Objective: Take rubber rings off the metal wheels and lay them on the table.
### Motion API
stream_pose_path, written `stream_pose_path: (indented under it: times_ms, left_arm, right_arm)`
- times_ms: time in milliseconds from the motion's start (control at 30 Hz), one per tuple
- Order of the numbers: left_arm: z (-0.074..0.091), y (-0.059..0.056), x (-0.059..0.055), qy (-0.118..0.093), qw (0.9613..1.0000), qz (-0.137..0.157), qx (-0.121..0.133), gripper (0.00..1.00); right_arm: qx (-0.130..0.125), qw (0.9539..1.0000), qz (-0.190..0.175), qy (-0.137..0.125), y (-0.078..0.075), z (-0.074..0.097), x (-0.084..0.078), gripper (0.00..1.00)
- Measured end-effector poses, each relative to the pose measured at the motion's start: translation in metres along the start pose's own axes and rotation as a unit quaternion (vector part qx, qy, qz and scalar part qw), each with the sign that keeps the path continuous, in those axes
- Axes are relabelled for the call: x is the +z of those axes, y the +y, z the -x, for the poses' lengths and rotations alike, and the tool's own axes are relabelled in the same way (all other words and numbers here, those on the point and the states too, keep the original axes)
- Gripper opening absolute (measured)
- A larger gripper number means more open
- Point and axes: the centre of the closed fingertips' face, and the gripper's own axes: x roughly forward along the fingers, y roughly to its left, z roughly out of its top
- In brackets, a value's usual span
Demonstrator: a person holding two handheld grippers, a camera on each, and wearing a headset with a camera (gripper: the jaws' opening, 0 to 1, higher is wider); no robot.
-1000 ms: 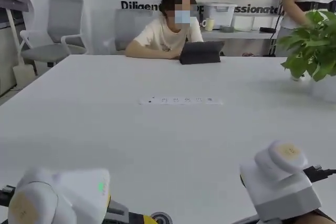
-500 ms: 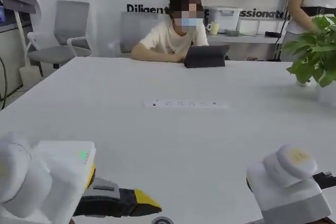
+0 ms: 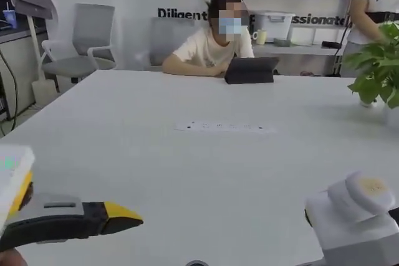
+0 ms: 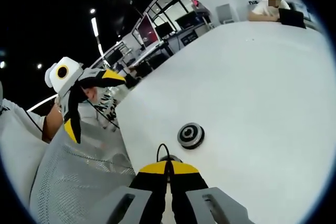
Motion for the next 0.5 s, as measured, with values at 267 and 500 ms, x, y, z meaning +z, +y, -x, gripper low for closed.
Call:
stream_pose_path:
  times_ms: [267,500]
  left_arm:
    - [0.030,0.010,-0.015,-0.006,0.9979,0.031,0.056,0.73]
    - [0.047,0.011,-0.033,-0.010,0.9940,0.064,0.088,0.74]
  right_arm:
    - [0.003,1.0000,0.001,-0.009,0.003,0.002,0.004,0.00]
    - [0.003,0.9999,0.006,-0.012,0.006,0.004,0.007,0.00]
